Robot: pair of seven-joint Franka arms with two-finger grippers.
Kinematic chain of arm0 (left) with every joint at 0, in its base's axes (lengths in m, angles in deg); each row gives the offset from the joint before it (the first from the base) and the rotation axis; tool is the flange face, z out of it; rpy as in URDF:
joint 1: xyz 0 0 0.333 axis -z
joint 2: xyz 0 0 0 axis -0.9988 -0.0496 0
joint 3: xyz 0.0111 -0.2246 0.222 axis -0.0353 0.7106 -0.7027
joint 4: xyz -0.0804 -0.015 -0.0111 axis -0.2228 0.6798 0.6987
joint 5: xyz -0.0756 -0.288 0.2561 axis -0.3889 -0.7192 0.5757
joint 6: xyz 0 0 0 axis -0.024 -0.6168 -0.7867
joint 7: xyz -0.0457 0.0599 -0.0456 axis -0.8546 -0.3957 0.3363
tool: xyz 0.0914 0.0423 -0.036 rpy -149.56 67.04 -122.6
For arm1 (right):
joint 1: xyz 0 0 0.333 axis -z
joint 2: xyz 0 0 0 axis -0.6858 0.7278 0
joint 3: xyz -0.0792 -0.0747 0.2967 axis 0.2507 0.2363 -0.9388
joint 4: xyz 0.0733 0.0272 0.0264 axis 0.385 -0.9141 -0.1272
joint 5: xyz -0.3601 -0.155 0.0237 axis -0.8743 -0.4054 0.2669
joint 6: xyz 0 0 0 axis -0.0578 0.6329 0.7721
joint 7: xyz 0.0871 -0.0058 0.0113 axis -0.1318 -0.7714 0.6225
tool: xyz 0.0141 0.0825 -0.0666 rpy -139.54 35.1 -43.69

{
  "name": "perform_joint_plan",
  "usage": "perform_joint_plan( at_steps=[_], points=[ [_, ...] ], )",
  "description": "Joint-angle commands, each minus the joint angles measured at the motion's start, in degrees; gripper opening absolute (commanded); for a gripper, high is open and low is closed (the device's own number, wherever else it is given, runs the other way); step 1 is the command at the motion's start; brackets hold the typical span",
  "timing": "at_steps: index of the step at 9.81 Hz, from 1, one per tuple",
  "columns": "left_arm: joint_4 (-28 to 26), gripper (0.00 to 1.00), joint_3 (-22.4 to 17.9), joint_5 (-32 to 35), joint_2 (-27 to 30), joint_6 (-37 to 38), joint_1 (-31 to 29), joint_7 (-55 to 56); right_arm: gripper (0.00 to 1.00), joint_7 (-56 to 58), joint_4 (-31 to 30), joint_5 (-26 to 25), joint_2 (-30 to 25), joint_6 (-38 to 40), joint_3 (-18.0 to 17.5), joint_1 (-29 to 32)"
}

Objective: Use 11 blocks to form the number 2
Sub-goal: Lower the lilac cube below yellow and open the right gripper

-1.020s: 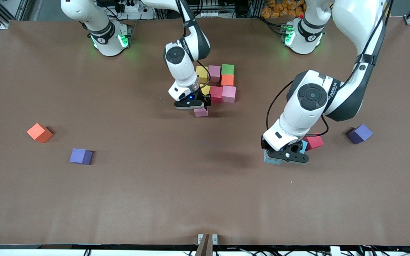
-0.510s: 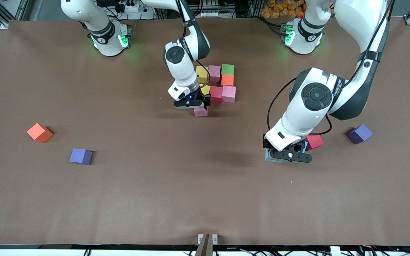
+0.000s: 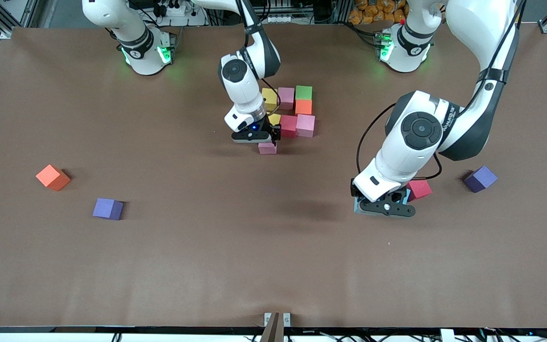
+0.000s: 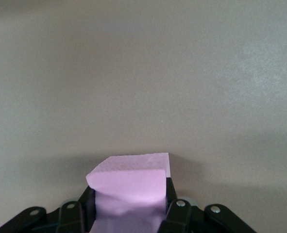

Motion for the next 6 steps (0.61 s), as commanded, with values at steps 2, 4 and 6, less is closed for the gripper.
perform_joint_plan(
  at_steps=[2, 4, 6],
  points=[
    [0.26, 0.00, 0.31, -0.99, 0.52, 0.78, -0.21, 0.70, 0.07, -2.17, -2.71, 1.05, -0.85, 0.37, 0.16, -2.52],
    [0.61, 0.00, 0.31, -1.08, 0.43, 0.69, -0.30, 0.87, 0.10, -2.35, -3.24, 1.05, -0.85, 0.46, 0.16, -2.78],
    [0.61, 0.00, 0.31, -1.17, 0.52, 0.69, -0.21, 0.88, 0.99, -2.35, -2.98, 1.14, -0.76, 0.54, 0.25, -2.09]
  ],
)
